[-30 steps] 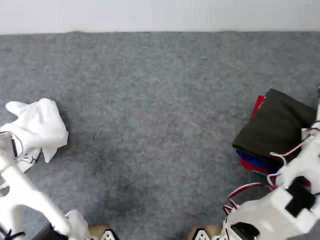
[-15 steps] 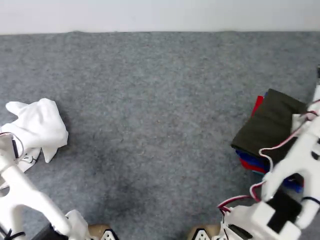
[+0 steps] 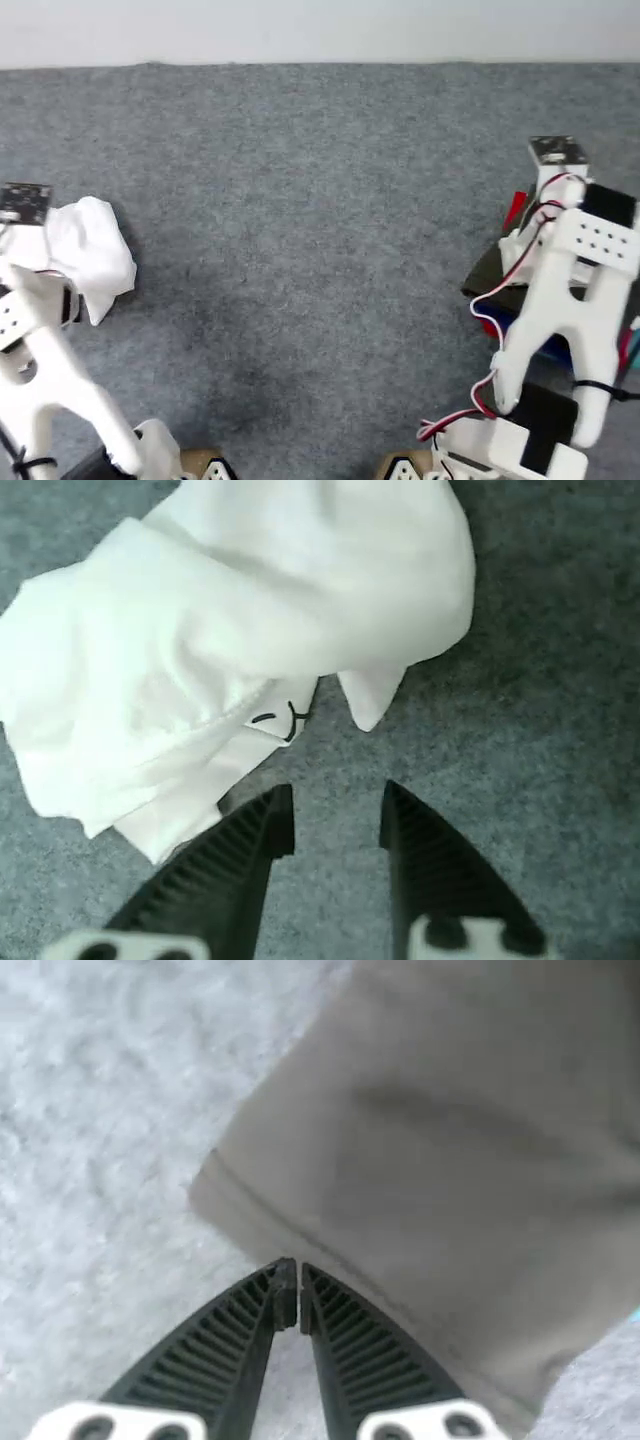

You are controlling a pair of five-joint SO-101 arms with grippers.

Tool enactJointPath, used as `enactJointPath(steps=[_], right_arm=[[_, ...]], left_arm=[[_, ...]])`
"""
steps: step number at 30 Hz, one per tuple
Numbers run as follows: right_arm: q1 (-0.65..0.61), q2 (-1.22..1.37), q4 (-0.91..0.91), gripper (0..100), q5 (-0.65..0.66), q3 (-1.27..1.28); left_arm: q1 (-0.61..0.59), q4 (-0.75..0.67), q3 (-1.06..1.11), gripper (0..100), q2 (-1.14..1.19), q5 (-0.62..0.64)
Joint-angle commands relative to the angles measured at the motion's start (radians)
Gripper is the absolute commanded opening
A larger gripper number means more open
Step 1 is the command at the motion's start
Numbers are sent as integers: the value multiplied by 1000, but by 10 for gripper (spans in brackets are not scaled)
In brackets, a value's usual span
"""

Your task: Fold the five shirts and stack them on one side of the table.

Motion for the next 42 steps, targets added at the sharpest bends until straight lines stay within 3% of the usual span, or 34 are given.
enactJointPath(steps=[1, 9, 20, 25, 32, 42], right_arm=[[-31, -54, 48, 9, -26, -52], [-50, -53, 62, 9, -25, -51], [-50, -53, 94, 9, -25, -51], [-48, -53, 148, 9, -25, -51], [-45, -58, 170, 9, -25, -51], [-44, -64, 183, 9, -25, -51]], left_arm=[[58, -74, 50, 177, -20, -14], [129, -262, 166, 177, 8, -12], [123, -279, -54, 174, 365, 31], [121, -359, -79, 172, 511, 34], [127, -446, -111, 47, 680, 34], [140, -215, -349, 14, 457, 77]])
